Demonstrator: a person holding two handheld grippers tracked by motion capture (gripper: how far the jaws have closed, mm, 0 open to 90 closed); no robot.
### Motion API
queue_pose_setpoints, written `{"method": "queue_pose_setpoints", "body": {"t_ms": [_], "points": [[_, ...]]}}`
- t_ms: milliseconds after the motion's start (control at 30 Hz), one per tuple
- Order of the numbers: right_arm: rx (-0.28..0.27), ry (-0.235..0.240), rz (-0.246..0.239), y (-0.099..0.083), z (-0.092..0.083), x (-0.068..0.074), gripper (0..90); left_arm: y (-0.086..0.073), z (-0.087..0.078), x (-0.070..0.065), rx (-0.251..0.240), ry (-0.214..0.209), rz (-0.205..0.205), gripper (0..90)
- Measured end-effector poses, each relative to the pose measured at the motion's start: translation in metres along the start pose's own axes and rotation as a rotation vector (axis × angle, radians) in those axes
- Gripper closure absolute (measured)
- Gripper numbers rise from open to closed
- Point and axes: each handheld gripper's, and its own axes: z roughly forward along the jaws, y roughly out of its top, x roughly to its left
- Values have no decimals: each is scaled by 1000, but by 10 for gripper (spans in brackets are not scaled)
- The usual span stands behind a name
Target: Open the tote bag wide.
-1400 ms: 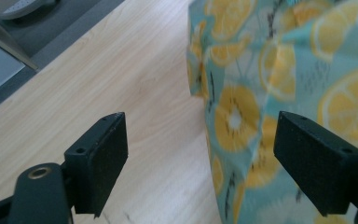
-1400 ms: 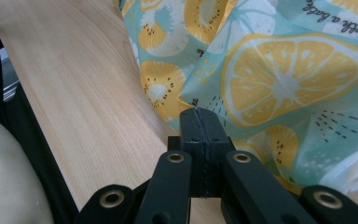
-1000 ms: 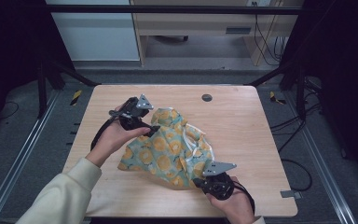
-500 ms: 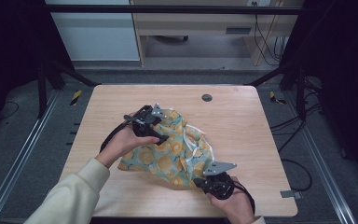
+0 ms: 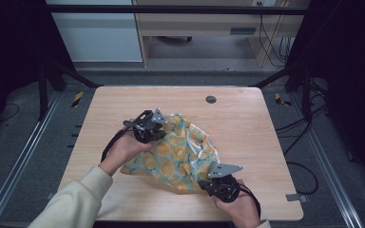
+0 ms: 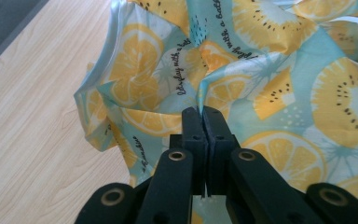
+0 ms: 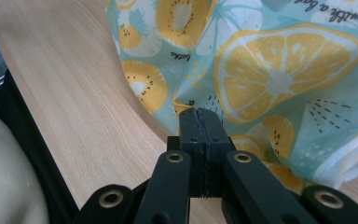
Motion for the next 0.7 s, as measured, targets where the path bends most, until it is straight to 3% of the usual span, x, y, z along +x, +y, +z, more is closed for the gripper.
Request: {"method": "queue_pose_setpoints", "body": {"t_ms": [200,400,500,700], "points": [[-6,-11,2,0,-1,-2,898,-14,-28,-7,-64,-17,1,895],[-8,-25,8,-1,-1,-4,896,-48,-54,-24,-106,-61,-3,900],[-6,-28,9,-1,1,-4,895,-62,-57,-30,-106,-62,-7,900],[-11,-42,17,-1,0,-6,883,-97,-48,-41,-60,-74,-18,900]]}}
